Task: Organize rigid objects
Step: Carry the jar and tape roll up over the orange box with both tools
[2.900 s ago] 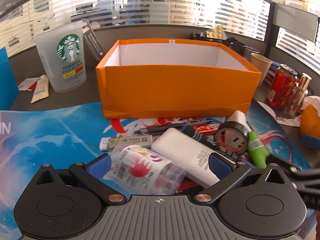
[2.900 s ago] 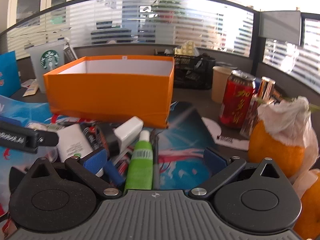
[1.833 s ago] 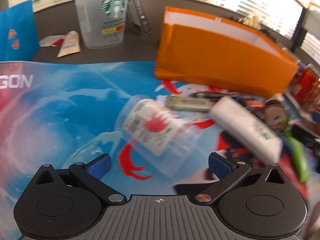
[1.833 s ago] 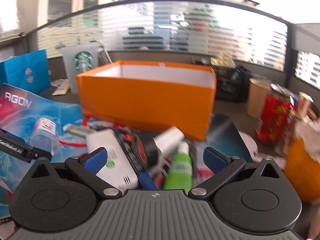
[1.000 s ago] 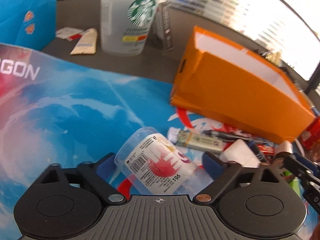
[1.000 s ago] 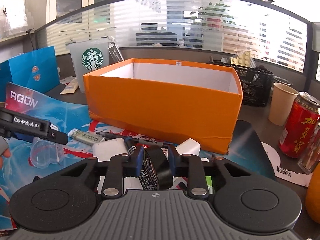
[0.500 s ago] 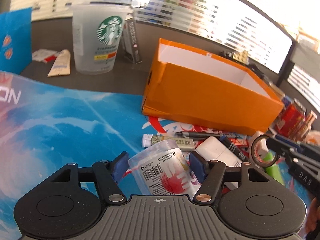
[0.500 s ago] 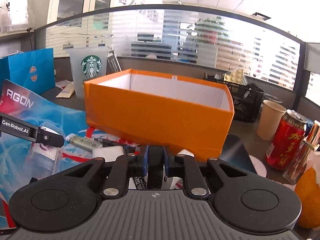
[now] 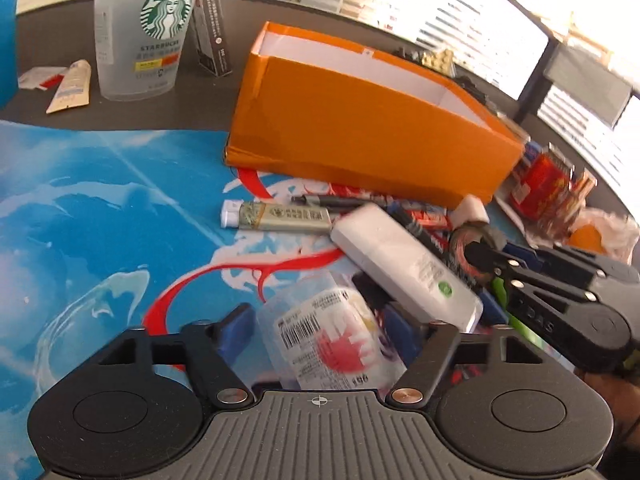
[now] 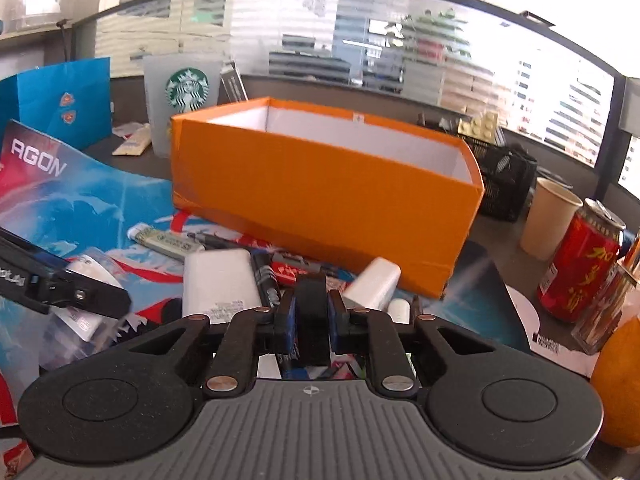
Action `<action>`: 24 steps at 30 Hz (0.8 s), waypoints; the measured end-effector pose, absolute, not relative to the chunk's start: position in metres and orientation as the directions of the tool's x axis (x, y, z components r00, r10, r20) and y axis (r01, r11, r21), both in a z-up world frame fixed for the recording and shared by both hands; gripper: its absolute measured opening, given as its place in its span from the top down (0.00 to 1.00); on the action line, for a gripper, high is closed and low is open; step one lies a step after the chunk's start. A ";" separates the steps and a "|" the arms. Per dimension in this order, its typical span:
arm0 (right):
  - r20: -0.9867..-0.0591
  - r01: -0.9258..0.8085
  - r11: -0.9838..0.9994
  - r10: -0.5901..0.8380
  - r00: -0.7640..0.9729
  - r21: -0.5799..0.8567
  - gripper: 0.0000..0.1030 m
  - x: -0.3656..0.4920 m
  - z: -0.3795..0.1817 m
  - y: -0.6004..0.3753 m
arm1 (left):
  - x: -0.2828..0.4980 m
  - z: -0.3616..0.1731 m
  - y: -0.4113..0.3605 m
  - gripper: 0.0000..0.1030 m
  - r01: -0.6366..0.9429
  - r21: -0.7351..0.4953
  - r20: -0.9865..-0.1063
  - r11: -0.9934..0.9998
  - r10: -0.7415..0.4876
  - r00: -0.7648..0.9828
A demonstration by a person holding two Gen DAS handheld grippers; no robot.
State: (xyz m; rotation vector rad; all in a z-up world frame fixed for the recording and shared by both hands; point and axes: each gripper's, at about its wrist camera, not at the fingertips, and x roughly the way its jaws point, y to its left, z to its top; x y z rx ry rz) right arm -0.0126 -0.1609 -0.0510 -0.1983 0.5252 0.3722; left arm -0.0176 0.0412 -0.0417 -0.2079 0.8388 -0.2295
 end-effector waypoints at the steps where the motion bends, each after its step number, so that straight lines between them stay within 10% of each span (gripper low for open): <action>1: -0.538 -0.396 0.913 0.286 0.793 -0.098 0.86 -0.012 -0.054 -0.161 | -0.019 -0.042 0.038 0.09 0.129 -0.266 -0.717 0.955 -0.285 0.636; 3: -0.542 -0.385 0.918 0.278 0.793 -0.092 0.86 -0.012 -0.058 -0.163 | -0.022 -0.043 0.034 0.10 0.152 -0.252 -0.716 0.956 -0.290 0.635; 5: -0.542 -0.371 0.927 0.285 0.791 -0.054 0.86 -0.012 -0.059 -0.168 | -0.025 -0.043 0.034 0.35 0.158 -0.257 -0.695 0.953 -0.296 0.656; 24: -0.402 -0.359 0.930 0.300 0.865 -0.077 0.86 -0.010 -0.005 -0.173 | 0.002 0.016 0.055 0.40 0.192 -0.295 -0.577 0.936 -0.334 0.745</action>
